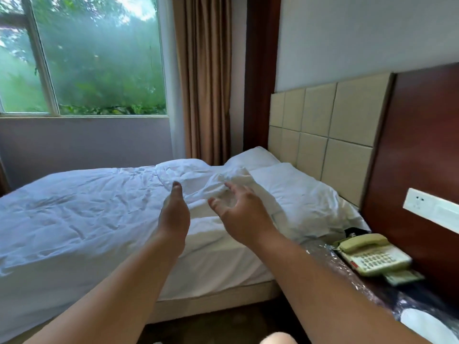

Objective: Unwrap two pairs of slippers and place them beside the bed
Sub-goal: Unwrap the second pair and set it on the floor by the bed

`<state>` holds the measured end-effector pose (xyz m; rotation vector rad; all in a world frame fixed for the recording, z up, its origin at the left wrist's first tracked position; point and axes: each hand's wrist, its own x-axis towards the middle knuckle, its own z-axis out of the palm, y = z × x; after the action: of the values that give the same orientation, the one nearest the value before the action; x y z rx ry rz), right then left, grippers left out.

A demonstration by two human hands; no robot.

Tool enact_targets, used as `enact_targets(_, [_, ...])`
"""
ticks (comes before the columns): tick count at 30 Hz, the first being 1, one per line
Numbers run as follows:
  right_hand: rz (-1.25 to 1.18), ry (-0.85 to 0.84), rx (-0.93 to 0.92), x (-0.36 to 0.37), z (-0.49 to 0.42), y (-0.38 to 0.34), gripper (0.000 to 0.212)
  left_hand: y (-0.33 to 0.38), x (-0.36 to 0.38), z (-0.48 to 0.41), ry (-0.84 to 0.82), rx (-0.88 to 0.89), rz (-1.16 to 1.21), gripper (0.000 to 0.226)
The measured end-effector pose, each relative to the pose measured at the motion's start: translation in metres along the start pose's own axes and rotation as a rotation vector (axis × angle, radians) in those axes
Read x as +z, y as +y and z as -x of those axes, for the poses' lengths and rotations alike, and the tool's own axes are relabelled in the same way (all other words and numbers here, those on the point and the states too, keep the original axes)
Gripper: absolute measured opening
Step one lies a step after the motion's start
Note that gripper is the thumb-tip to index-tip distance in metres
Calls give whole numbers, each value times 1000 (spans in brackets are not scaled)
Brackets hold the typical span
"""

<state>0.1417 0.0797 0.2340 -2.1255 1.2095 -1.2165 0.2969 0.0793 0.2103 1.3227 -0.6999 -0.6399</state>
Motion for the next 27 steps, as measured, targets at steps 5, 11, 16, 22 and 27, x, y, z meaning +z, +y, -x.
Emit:
enact_targets(5, [32, 130, -22, -58, 12, 10, 64, 24, 46, 27, -156, 164, -39, 58])
enact_targets(11, [111, 266, 14, -107, 48, 43, 65, 15, 96, 74, -369, 333, -174, 82])
enact_targets(16, [186, 335, 104, -136, 82, 85, 66, -11, 134, 117, -500, 351, -241, 93])
enact_targets(22, [256, 358, 275, -169, 123, 148, 63, -53, 169, 172, -648, 377, -405, 84])
enact_targets(27, [362, 347, 414, -186, 157, 202, 62, -92, 190, 210, -798, 509, -636, 84])
